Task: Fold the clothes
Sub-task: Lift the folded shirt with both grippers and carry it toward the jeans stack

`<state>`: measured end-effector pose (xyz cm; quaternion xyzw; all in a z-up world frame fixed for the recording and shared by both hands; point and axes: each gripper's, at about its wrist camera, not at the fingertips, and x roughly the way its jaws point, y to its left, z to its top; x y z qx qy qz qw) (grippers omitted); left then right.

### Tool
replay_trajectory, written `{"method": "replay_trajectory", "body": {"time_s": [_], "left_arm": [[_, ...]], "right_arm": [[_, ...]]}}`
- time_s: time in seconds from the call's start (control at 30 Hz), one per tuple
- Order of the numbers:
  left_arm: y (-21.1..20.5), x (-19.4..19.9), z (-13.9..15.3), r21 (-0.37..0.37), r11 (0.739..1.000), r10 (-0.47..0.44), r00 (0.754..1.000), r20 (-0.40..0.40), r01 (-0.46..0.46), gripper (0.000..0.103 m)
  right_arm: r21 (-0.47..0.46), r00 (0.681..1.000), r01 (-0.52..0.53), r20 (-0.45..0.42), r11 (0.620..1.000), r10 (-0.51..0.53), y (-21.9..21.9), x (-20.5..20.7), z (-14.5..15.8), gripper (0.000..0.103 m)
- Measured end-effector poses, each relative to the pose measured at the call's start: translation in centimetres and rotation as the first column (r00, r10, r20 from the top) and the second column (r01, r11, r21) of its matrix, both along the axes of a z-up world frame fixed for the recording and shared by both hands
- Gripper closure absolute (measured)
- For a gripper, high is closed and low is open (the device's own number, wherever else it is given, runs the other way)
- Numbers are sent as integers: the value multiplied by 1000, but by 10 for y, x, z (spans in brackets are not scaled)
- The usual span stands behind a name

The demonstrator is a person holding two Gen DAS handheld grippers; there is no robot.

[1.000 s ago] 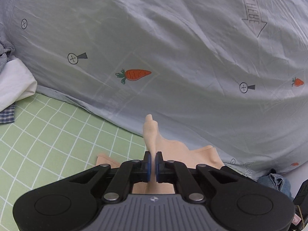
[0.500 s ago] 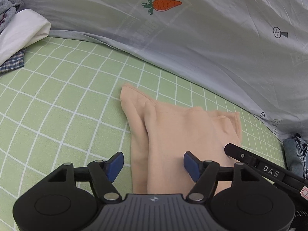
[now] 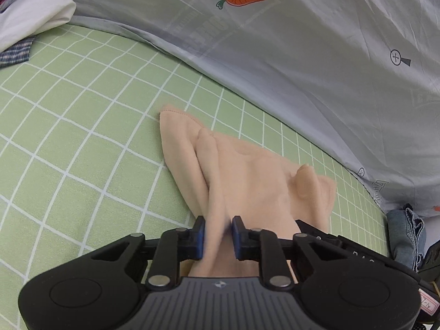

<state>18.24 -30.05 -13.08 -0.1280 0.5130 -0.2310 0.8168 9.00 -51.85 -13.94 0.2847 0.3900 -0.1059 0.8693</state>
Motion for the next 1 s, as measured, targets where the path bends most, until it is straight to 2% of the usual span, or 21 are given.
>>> {"method": "replay_trajectory", "body": {"time_s": [0.1, 0.33, 0.53, 0.63, 0.77, 0.9, 1.0], "left_arm": [[9, -19, 19, 1, 1000, -5, 1000, 28, 5, 89], [42, -72, 44, -28, 999, -25, 1000, -1, 25, 89], [23, -117, 54, -60, 983, -177, 983, -36, 175, 89], [-4, -149, 62, -80, 965, -253, 967, -17, 251, 89], [-51, -201, 66, -90, 946, -312, 950, 7, 312, 90], [-117, -261, 60, -115, 948, -299, 954, 4, 298, 90], [-173, -306, 50, -161, 955, -261, 964, -56, 249, 90]], "right_arm": [[32, 999, 15, 34, 999, -16, 11, -23, 8, 85], [40, 998, 51, 29, 998, -53, 45, -88, 32, 85], [-27, 989, 148, -1, 989, -148, 56, -168, 52, 85], [-32, 976, 218, 20, 975, -218, 37, -212, 62, 86], [-10, 952, 303, 39, 953, -303, -10, -266, 64, 85], [-11, 953, 298, 54, 954, -297, -77, -321, 63, 85], [-31, 963, 269, 26, 963, -268, -144, -359, 64, 86]]}}
